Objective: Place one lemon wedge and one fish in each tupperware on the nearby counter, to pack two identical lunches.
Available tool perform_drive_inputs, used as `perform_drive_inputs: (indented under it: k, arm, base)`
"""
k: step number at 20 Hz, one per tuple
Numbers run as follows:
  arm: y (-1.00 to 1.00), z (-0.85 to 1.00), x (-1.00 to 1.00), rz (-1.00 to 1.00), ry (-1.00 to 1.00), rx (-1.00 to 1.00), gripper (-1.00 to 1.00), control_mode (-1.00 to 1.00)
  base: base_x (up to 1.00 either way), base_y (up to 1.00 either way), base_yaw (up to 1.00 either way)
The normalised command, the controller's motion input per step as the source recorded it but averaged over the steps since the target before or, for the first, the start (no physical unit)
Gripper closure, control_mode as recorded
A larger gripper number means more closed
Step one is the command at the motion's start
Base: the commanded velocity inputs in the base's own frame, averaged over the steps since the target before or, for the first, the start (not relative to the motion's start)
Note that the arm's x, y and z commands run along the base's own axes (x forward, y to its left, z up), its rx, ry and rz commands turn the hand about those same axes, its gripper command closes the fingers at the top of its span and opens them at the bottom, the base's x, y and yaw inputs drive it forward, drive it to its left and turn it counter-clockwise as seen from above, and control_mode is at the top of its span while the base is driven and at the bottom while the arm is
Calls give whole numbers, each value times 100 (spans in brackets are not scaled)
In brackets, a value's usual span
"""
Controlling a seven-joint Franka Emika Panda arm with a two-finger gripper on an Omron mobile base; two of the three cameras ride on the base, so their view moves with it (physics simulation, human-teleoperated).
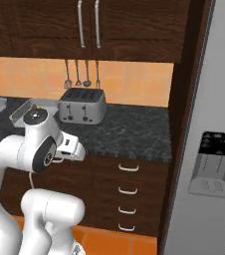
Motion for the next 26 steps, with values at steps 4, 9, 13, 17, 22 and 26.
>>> perform_drive_inputs:
  k: [4, 9, 13, 17, 22, 26]
  arm:
    - [0, 0, 0, 0, 0, 0, -100, 100]
    - [0, 0, 0, 0, 0, 0, -100, 100]
    - [0, 0, 0, 0, 0, 0, -100, 100]
    - [0, 0, 0, 0, 0, 0, -100, 100]
    - [0, 0, 0, 0, 0, 0, -100, 100]
    - [0, 0, 0, 0, 0, 0, -100, 100]
  base:
    - [-11, -100, 0]
    - [-1, -100, 0]
    - [0, -100, 0]
    - [2, -100, 3]
    - [15, -93, 1]
    - [29, -57, 0]
